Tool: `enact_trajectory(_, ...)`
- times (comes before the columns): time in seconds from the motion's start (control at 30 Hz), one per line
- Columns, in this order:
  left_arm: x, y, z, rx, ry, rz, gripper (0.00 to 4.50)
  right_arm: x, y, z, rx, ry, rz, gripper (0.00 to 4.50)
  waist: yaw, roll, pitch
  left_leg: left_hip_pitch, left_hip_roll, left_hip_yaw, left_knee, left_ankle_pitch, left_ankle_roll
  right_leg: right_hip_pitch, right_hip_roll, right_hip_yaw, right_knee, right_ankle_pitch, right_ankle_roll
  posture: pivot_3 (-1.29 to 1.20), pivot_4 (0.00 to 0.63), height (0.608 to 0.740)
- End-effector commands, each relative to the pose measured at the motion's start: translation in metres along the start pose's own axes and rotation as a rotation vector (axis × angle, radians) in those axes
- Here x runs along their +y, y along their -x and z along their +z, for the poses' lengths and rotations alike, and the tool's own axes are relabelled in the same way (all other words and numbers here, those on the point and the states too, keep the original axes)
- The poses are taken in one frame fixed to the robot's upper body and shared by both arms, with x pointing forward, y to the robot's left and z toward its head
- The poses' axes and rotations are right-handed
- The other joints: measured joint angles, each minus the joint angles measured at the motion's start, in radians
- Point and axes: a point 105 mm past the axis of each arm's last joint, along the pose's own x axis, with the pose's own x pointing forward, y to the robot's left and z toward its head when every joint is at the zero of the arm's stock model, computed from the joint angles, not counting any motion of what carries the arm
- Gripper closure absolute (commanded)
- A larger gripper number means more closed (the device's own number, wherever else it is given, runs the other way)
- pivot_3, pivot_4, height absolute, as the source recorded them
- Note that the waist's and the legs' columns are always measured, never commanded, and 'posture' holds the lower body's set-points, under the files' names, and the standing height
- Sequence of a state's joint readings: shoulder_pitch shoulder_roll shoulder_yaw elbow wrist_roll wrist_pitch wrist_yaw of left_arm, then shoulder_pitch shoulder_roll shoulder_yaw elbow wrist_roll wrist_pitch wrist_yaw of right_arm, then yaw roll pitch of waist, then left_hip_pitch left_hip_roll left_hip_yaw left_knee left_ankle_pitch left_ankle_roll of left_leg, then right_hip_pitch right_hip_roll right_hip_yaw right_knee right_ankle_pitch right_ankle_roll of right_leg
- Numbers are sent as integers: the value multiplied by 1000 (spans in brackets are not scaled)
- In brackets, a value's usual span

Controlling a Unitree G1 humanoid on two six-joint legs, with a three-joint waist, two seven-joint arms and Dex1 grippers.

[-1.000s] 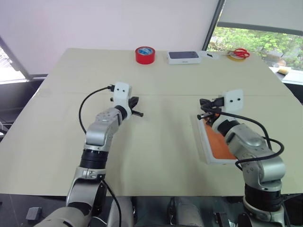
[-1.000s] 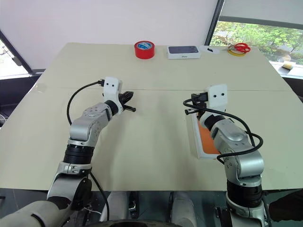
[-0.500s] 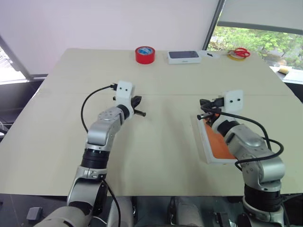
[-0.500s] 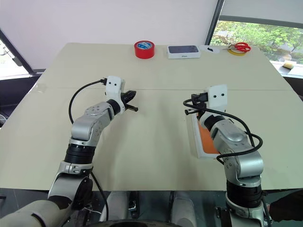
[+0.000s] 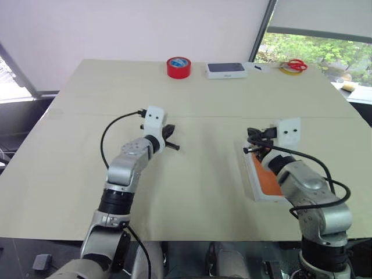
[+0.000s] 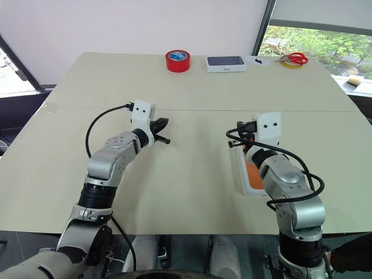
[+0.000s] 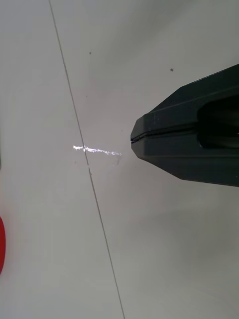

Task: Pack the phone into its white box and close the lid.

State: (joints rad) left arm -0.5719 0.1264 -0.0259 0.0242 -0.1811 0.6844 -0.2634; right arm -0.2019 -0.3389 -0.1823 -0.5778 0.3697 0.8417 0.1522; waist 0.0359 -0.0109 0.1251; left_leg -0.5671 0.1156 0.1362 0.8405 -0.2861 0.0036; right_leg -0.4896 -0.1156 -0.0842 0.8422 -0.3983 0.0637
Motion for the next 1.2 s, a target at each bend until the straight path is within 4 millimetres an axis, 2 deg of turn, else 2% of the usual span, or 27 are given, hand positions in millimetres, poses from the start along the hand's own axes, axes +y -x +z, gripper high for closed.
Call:
enact_trajectory(0.03, -2, -1, 26, -91, -31, 20, 4500, -13, -3, 22, -73, 20, -13, 4444, 0, 0, 0, 0, 0, 0, 0, 0, 0, 0, 0, 0, 0, 0, 0, 0, 150, 637)
enact_trajectory(0.17, 5, 4, 31, -123, -5, 48, 4500, -19, -6, 22, -76, -20, -6, 4444, 1, 0, 0, 0, 0, 0, -1, 0, 0, 0, 0, 0, -1, 0, 0, 0, 150, 637)
enact_trajectory(0.27, 6, 4, 27, -117, -7, 49, 4500, -19, -5, 25, -83, -26, 1, 4444, 1, 0, 0, 0, 0, 0, -2, 1, -2, 0, 1, 0, -1, 0, 2, 0, 150, 652)
enact_trajectory(0.33, 5, 3, 26, -115, -7, 45, 4500, -20, -4, 23, -75, -18, -6, 4444, 0, 1, 2, 3, 1, 0, -6, 2, -4, 4, 2, 0, -7, 4, 8, 0, 150, 662)
enact_trajectory(0.4, 3, 2, 26, -115, -6, 29, 4500, -21, -3, 18, -49, 0, -25, 4444, 1, 1, 4, 17, 1, 2, -17, 4, -3, 19, 3, 0, -21, 6, 13, 0, 150, 672)
enact_trajectory(0.47, 0, -2, 26, -112, -11, 12, 4500, -22, -2, 18, -46, 26, -40, 4444, 0, 2, 5, 27, 1, 1, -27, 7, -4, 30, 5, -1, -36, 12, 23, 0, 150, 674)
enact_trajectory(0.53, -2, -5, 26, -108, -16, -3, 4500, -21, -2, 17, -43, 36, -42, 4444, -1, 4, 7, 33, 0, 3, -40, 11, -3, 36, 5, -1, -49, 17, 26, 0, 150, 674)
enact_trajectory(0.63, -5, -8, 27, -106, -24, -20, 4500, -20, 1, 16, -43, 37, -53, 4444, -2, 3, 7, 38, -1, 4, -47, 13, -6, 45, 5, -1, -55, 20, 30, 0, 150, 674)
enact_trajectory(0.83, -7, -11, 27, -108, -29, -34, 4500, -15, 6, 23, -94, 5, -23, 4444, -2, 3, 7, 43, -2, 2, -61, 19, -12, 48, 8, -1, -61, 22, 34, 0, 150, 677)
enact_trajectory(0.9, -7, -11, 28, -109, -29, -37, 4500, -15, 6, 23, -94, 3, -17, 4444, -2, 3, 9, 46, -2, 2, -68, 22, -13, 50, 8, -1, -65, 22, 33, 0, 150, 687)
enact_trajectory(1.0, -7, -11, 28, -111, -28, -36, 4500, -17, 4, 24, -86, 10, -18, 4444, -6, 2, 10, 62, -2, 2, -88, 29, -15, 63, 12, -1, -85, 29, 32, 0, 150, 702)
enact_trajectory(1.1, -7, -12, 29, -114, -26, -32, 4500, -18, 2, 23, -77, 20, -18, 4444, -9, 1, 11, 72, -3, 2, -106, 36, -17, 71, 13, -1, -98, 35, 34, 0, 150, 717)
enact_trajectory(1.2, -6, -11, 29, -114, -24, -28, 4500, -18, 0, 21, -65, 28, -22, 4444, -15, 0, 14, 90, -5, 4, -134, 46, -19, 86, 16, -1, -123, 44, 32, 0, 150, 732)
